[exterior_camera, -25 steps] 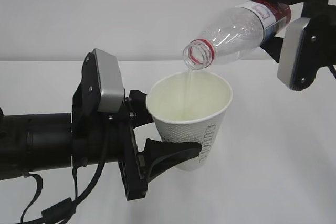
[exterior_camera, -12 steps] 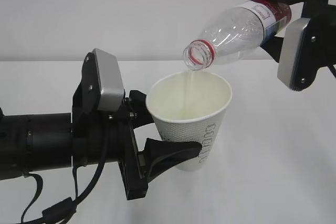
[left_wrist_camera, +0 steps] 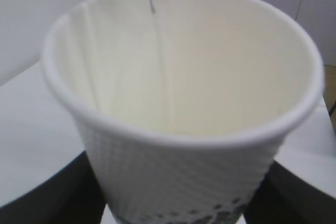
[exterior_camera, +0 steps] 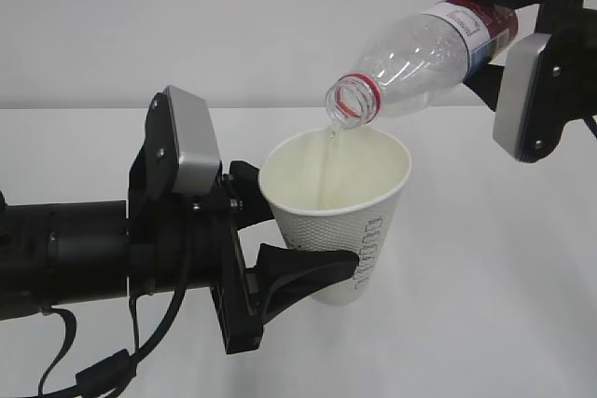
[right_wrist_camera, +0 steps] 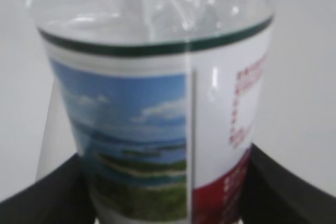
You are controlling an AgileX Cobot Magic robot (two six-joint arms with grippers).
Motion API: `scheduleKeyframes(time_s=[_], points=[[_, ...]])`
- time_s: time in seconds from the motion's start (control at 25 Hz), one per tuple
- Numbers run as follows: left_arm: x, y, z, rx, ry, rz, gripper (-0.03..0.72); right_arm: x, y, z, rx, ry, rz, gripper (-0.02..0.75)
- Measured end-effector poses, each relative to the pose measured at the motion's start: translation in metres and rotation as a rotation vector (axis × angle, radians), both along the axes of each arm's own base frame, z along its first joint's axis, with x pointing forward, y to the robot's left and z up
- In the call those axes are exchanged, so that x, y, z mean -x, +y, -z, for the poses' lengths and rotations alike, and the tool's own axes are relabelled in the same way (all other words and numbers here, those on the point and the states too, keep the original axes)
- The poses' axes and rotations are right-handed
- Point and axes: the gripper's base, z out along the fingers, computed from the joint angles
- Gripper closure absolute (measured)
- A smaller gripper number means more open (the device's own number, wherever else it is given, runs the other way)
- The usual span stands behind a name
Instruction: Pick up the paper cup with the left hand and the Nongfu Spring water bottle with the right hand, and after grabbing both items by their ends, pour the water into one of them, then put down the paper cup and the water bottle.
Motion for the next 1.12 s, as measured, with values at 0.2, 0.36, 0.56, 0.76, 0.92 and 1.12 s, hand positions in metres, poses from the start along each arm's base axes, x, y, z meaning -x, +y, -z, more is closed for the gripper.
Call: scheduleKeyframes(time_s=[0.2, 0.36, 0.56, 0.76, 0.92, 1.12], points=[[0.0, 0.0, 0.0, 0.001, 0.002, 0.0, 0.172, -0.0001, -0.0001, -0.0001, 0.0, -0.001, 0.001, 0.234], [-0.0001, 0.0001, 0.0002, -0.001, 0.002, -0.001, 0.172, -0.0001, -0.0001, -0.0001, -0.001, -0.001, 0.002, 0.235], [-0.0002, 0.0002, 0.0005, -0.005, 0.003, -0.003, 0.172, -0.0001, -0.0001, -0.0001, 0.0, -0.002, 0.002, 0.235], [-0.0002, 0.0002, 0.0005, -0.005, 0.003, -0.003, 0.172, -0.0001, -0.0001, -0.0001, 0.003, -0.004, 0.001, 0.235], [-0.0002, 0.0002, 0.0005, -0.005, 0.003, -0.003, 0.172, -0.0001, -0.0001, -0.0001, 0.009, -0.009, 0.0, 0.235], [-0.0002, 0.0002, 0.0005, -0.005, 0.003, -0.003, 0.172, -0.0001, -0.0001, -0.0001, 0.012, -0.011, 0.0, 0.235]])
